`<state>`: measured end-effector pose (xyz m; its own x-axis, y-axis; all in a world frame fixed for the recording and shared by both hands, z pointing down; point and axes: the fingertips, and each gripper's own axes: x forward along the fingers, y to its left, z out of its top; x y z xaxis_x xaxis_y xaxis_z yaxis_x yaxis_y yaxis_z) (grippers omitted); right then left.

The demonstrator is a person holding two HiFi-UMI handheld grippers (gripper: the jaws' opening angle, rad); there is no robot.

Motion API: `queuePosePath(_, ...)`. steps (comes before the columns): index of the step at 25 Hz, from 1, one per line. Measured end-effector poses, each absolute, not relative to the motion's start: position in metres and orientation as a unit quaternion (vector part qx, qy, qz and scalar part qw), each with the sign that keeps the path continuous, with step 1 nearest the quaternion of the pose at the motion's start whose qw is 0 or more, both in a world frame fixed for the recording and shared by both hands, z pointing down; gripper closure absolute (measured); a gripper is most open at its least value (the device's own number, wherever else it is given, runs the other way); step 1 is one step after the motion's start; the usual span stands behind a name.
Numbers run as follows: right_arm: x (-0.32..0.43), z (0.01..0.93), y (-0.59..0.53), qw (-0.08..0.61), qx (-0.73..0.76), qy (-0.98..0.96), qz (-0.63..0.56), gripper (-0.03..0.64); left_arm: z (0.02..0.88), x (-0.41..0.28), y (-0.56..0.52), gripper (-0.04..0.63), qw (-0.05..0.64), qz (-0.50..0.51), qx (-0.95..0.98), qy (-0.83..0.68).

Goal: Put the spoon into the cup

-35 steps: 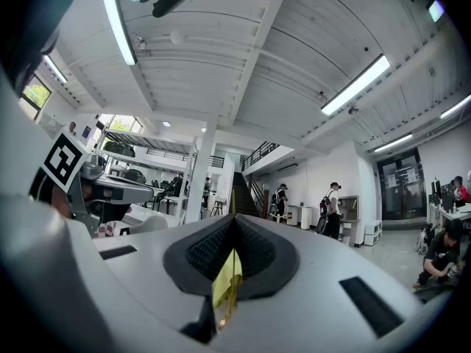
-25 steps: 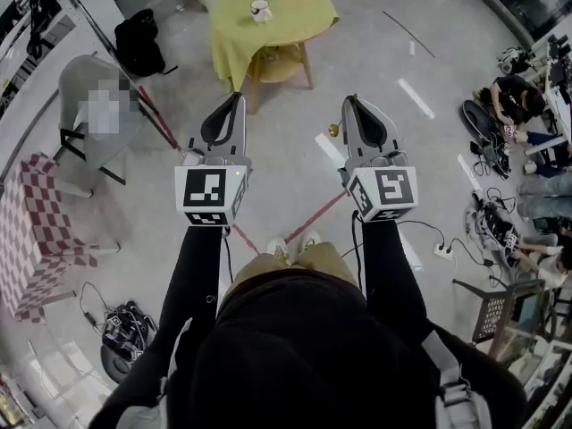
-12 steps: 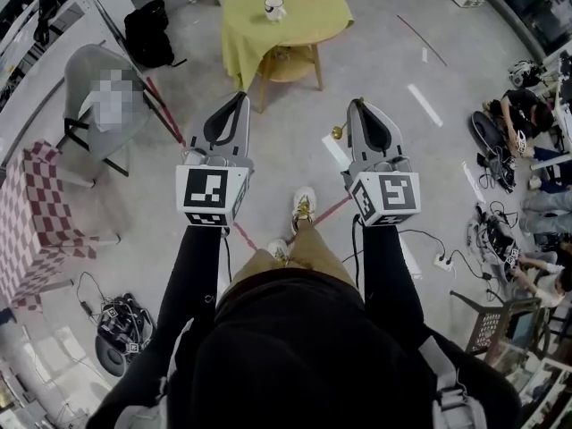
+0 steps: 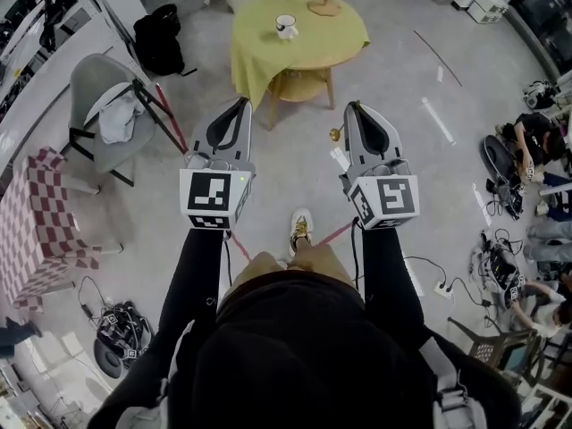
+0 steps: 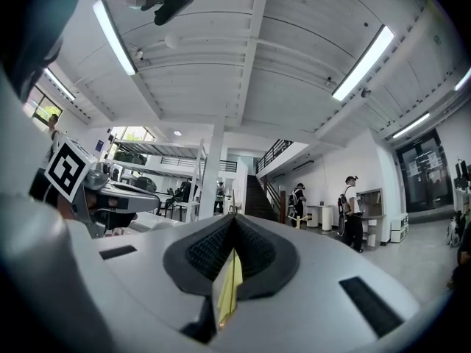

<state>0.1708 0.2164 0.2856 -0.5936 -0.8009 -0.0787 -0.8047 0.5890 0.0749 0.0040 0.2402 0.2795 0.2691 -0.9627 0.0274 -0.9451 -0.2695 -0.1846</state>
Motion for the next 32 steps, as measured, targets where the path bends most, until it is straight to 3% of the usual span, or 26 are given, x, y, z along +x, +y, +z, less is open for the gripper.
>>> queuePosePath(16,0.147,0.279,0.067,0.035,-0.381,0.923,0.049,0.591,0.279,-0.005,0.107,0.580,0.071,-0.093,-0.763,0.636)
queuePosePath(32,0.136,0.286,-0.008,0.051,-0.359,0.931,0.045,0.591,0.290,-0.013,0.031,0.580,0.075,-0.113,-0.755,0.641)
